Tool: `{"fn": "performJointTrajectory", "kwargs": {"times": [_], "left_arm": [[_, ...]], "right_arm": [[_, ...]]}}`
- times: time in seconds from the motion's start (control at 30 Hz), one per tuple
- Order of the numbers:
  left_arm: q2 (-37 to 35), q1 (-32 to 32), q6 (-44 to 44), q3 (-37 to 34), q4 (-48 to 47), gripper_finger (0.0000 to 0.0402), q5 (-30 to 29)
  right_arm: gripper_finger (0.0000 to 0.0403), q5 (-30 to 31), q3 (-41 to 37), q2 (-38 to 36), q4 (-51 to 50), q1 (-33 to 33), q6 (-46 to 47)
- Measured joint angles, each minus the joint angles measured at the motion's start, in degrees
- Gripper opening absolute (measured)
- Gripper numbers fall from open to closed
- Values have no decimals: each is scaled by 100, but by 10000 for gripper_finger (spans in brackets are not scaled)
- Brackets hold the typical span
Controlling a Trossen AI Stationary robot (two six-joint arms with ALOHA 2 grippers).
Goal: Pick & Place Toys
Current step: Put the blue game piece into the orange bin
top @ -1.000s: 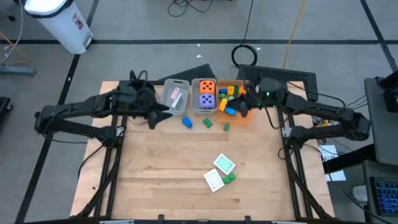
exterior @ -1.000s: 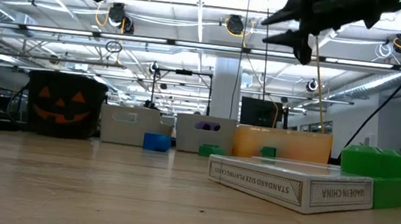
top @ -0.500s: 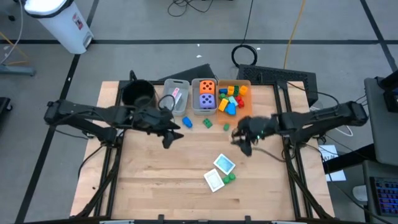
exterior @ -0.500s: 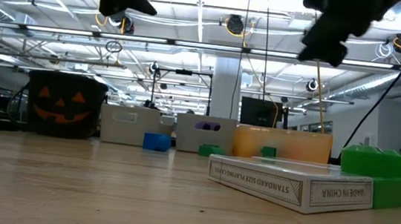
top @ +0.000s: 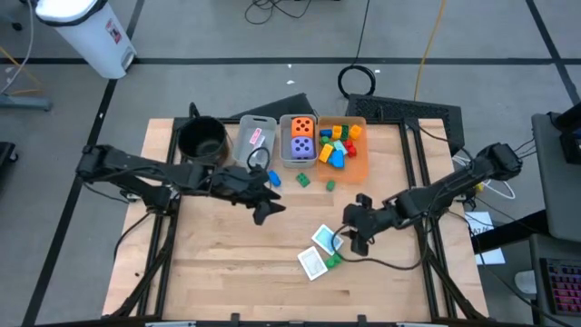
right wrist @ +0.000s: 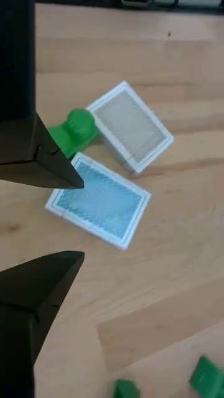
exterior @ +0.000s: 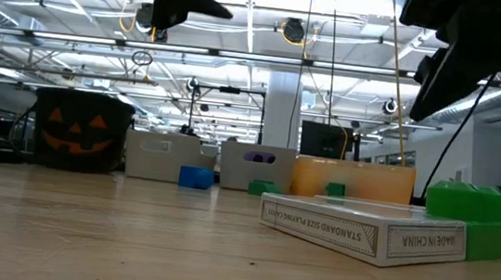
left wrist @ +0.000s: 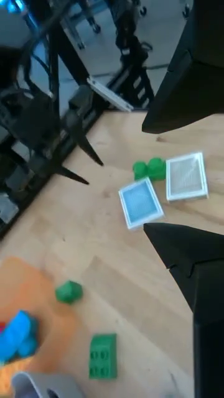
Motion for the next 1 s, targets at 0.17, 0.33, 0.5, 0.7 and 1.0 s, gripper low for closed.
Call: {"fn": "performJointTrajectory", "kwargs": {"times": [0.17, 0.33, 0.5, 0.7, 1.0], "left_arm": [[155, 256, 329, 4, -466, 255, -124], [218, 708, 1495, 522, -1857, 255, 136], [664, 1337, 2174, 1658, -3904, 255, -32], [1537, 2067, 533, 2778, -4213, 255, 723], [2179, 2041, -1531, 3001, -4361, 255, 416]], "right_arm": [[164, 2, 0, -101, -67, -1, 159], [164, 5, 2, -285, -250, -4, 81], [164, 51, 2, -386, -435, -17, 17], [164, 324, 2, -385, -439, -98, 63], [164, 726, 1, -469, -799, -204, 67]]}}
